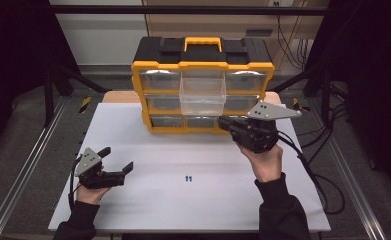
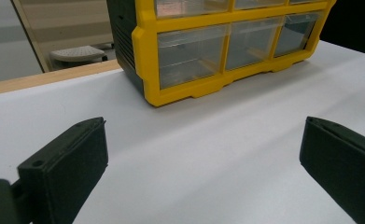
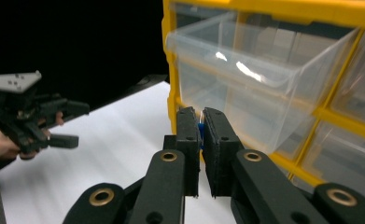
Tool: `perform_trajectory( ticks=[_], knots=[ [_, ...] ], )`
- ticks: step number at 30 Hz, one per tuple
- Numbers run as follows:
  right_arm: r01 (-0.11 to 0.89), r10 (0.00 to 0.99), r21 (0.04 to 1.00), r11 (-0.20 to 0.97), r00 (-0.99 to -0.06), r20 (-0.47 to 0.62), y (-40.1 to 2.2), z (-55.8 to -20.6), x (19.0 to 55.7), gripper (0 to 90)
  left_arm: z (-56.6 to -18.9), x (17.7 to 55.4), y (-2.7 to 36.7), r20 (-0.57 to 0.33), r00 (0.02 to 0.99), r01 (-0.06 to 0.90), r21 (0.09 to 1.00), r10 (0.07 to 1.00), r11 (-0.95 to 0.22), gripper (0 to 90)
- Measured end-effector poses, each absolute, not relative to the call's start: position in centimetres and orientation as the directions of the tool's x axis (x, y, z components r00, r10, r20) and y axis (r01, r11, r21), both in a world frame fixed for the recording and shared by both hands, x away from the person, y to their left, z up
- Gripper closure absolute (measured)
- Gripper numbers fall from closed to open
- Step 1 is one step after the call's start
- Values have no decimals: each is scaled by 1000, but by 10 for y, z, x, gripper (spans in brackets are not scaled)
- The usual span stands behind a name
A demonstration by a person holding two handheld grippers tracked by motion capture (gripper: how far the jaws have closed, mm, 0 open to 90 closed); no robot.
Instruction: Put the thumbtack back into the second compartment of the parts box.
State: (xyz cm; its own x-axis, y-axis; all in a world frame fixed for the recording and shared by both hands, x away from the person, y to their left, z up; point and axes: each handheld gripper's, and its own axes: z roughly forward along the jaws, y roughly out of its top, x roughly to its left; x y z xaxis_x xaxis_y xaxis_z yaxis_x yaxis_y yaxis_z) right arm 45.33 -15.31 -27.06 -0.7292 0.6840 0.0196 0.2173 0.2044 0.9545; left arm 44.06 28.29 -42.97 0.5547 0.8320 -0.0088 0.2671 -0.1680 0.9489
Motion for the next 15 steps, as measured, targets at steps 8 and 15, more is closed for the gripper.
perform_trajectory(
  ticks=[8, 15],
  knots=[
    [185, 699, 966, 181, -715, 6, -151, -248, 461, 856, -430, 441, 283, -12, 555, 269, 949, 832, -166, 7],
    [164, 708, 971, 174, -706, -8, -147, -232, 474, 856, -430, 441, 284, -8, 555, 272, 947, 832, -172, 7]
  ],
)
